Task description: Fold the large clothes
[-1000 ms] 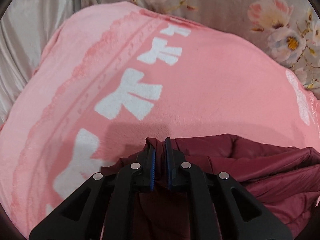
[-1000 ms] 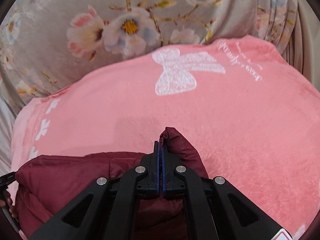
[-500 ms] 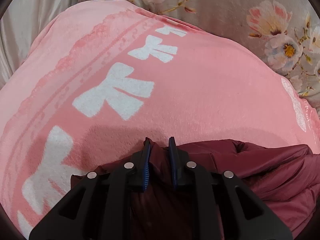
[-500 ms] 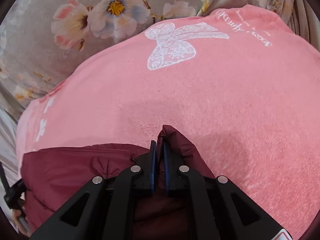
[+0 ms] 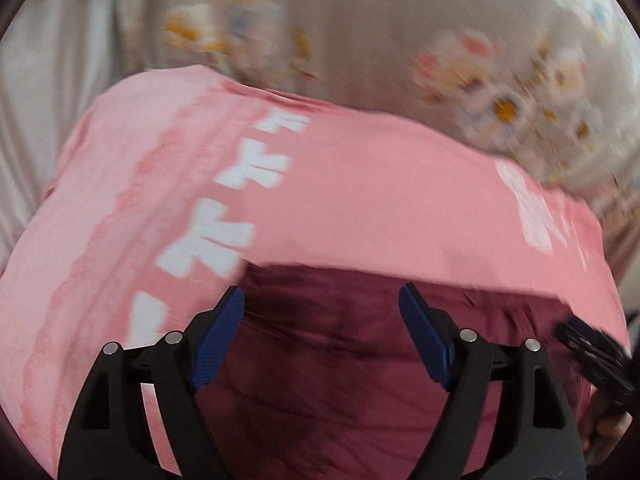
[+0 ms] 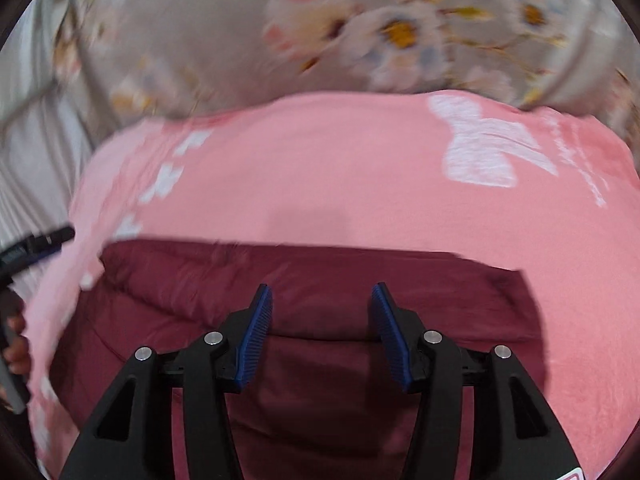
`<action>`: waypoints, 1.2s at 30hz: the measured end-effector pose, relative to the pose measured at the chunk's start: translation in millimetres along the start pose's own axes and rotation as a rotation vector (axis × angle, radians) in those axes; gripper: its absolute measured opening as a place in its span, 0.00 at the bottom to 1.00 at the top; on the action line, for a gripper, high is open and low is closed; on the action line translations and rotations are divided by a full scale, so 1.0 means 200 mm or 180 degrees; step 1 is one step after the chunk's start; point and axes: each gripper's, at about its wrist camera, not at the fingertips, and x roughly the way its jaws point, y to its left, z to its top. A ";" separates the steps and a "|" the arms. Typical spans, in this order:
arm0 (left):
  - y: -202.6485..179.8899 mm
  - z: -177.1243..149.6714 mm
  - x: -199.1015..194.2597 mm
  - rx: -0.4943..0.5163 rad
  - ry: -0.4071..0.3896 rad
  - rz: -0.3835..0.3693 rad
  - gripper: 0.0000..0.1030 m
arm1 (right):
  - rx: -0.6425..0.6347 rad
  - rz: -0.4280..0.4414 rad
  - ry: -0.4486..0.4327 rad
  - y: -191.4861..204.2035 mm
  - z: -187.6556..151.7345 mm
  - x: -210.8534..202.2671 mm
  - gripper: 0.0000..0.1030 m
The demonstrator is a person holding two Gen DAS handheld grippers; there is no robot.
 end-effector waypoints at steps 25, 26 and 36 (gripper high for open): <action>-0.36 -0.07 0.65 0.0231 0.0347 0.0244 0.79 | 0.0032 -0.0076 0.0331 0.08 0.11 0.50 0.00; -0.37 -0.07 0.66 0.0249 0.0321 0.0270 0.80 | 0.0023 -0.0082 0.0323 0.08 0.11 0.51 0.00; -0.39 -0.09 0.68 0.0323 0.0220 0.0366 0.83 | 0.0004 -0.0083 0.0205 0.08 0.08 0.52 0.00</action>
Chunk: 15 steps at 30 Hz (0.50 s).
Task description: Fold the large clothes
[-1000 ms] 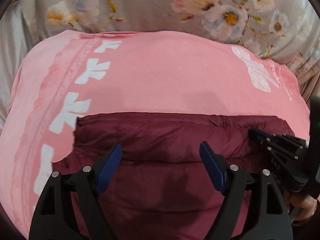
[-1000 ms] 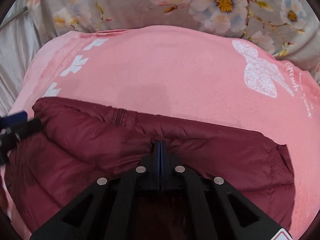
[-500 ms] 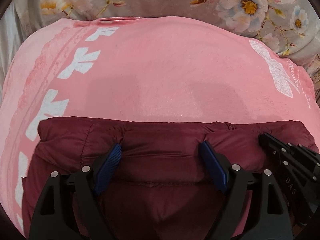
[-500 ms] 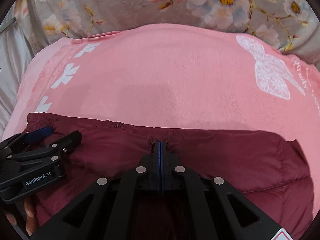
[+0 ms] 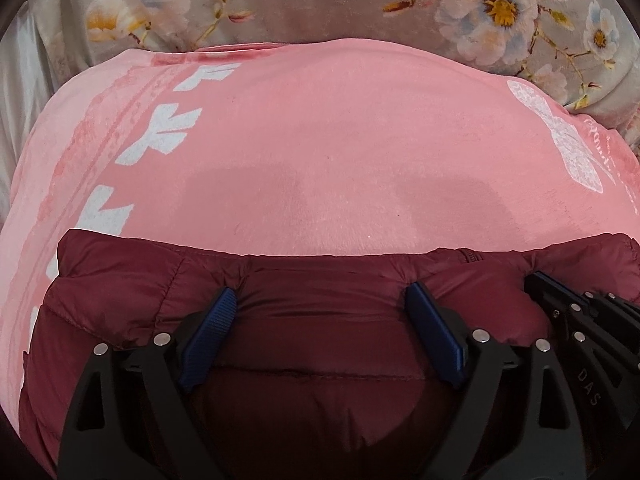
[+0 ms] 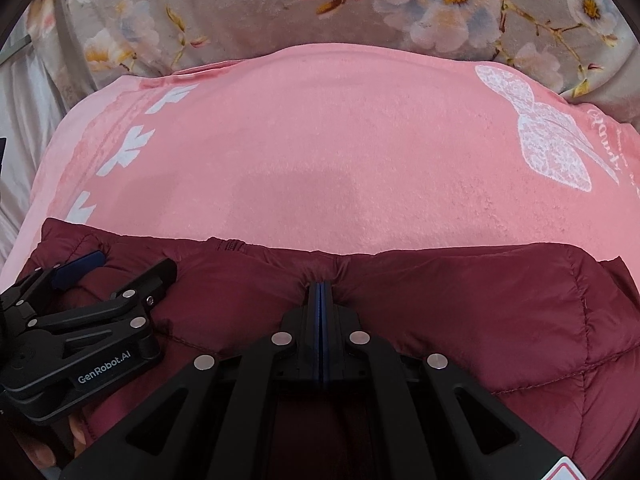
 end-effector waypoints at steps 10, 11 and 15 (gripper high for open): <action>-0.01 0.00 0.01 0.0006 -0.0010 0.0039 0.84 | 0.0057 0.0070 -0.0017 -0.01 0.00 0.00 0.00; -0.01 0.00 0.02 0.0007 -0.0011 0.0045 0.84 | 0.0065 0.0077 -0.0018 -0.01 0.00 0.00 0.00; -0.01 0.00 0.02 0.0016 -0.0015 0.0073 0.84 | 0.0088 0.0099 -0.0020 -0.01 -0.01 0.00 0.00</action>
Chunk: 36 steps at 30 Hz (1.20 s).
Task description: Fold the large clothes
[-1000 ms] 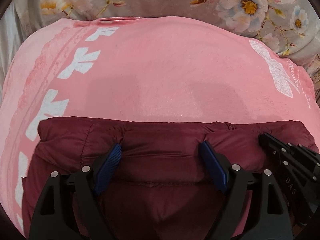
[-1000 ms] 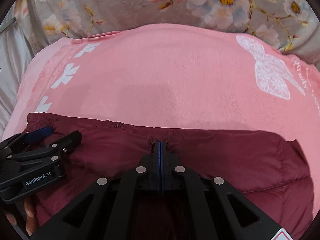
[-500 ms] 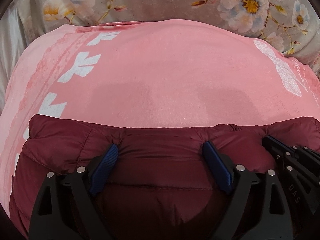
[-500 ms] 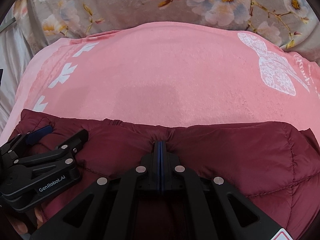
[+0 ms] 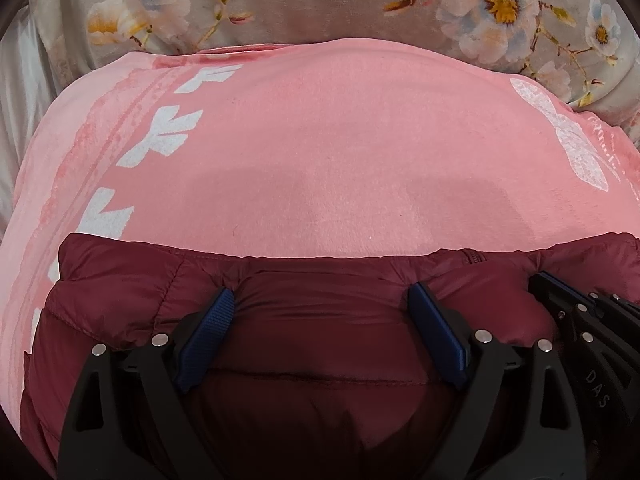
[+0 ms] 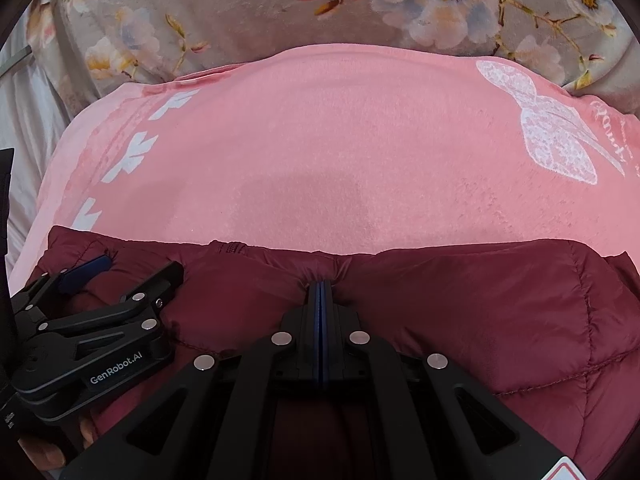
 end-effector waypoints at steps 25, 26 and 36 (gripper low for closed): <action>0.00 0.00 0.00 0.0008 -0.0011 0.0061 0.85 | 0.0009 0.0006 -0.0008 -0.01 0.00 0.00 0.00; 0.00 0.00 0.00 0.0008 -0.0011 0.0060 0.85 | 0.0012 0.0010 -0.0008 -0.01 0.00 0.00 0.00; 0.04 0.01 -0.02 -0.0099 -0.0039 -0.0049 0.85 | 0.0193 0.0198 -0.0066 -0.06 0.00 -0.03 0.00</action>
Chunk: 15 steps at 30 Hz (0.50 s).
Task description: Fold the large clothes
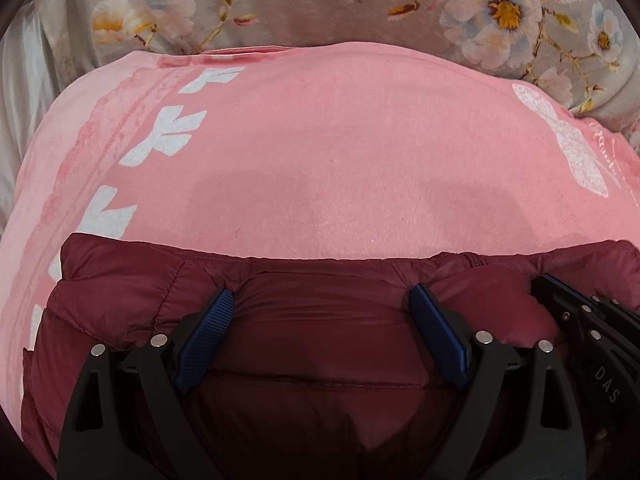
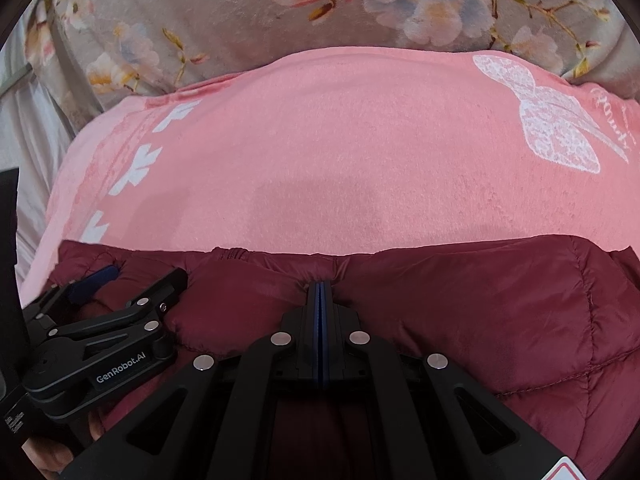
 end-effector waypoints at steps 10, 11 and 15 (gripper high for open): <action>0.43 -0.08 -0.44 -0.0208 -0.0297 -0.0264 0.88 | 0.0133 -0.0465 -0.0206 -0.24 -0.07 -0.43 0.07; 0.50 -0.11 -0.44 -0.0264 -0.0239 -0.0204 0.88 | 0.0206 -0.0511 -0.0205 -0.28 -0.09 -0.45 0.07; 0.66 -0.23 -0.35 -0.0507 -0.0018 -0.0084 0.88 | 0.0514 -0.0669 -0.0148 -0.45 -0.18 -0.49 0.07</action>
